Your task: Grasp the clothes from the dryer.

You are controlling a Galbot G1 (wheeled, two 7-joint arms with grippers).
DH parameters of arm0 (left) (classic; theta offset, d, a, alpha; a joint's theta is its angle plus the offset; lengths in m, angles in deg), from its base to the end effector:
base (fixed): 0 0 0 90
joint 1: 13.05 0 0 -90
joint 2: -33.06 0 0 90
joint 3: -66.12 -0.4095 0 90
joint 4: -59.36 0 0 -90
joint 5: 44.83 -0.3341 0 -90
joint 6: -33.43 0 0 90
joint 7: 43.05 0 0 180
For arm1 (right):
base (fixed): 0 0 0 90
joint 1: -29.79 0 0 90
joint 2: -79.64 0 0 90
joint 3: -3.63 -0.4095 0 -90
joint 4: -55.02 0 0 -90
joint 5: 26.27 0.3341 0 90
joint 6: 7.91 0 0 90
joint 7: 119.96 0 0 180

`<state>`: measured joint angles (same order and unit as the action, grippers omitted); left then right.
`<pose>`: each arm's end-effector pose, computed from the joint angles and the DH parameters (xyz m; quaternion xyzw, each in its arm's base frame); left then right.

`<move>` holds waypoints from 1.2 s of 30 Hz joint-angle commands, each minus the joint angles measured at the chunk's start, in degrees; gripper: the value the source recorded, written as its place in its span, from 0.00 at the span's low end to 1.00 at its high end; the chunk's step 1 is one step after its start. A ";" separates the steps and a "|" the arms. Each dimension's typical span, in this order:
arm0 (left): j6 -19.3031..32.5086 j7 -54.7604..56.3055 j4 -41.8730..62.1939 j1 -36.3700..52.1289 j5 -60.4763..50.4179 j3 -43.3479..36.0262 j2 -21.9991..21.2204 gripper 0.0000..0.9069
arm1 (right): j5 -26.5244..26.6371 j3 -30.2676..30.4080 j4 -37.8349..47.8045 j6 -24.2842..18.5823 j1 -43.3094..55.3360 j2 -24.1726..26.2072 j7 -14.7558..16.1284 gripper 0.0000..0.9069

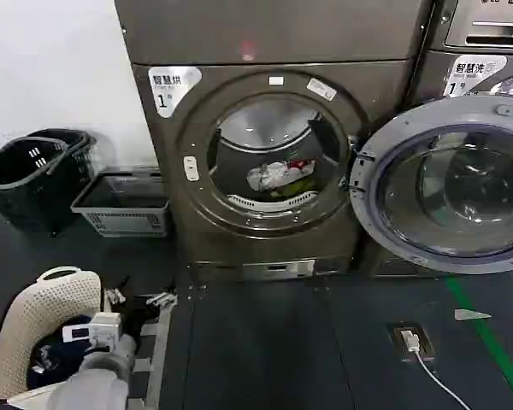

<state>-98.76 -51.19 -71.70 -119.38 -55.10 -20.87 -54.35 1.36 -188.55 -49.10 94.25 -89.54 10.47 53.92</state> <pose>0.1882 0.0218 -0.2524 0.0025 -0.9835 -0.0894 0.1572 -0.1546 -0.4126 -0.1356 0.6940 0.6883 -0.1506 0.1480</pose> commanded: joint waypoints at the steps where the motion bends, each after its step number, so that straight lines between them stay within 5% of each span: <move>1: -2.81 0.21 -0.20 -0.05 0.30 -0.01 0.01 1.00 | 0.50 0.95 1.32 -6.28 -0.07 -0.06 -0.61 1.00; 36: -2.81 1.20 -1.12 -0.57 2.39 0.09 0.68 1.00 | 0.88 1.60 1.37 -5.85 0.13 0.01 -2.13 1.00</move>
<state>-98.76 -50.09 -72.88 -119.98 -52.98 -20.78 -53.68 2.22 -186.95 -47.70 88.57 -89.50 10.50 51.86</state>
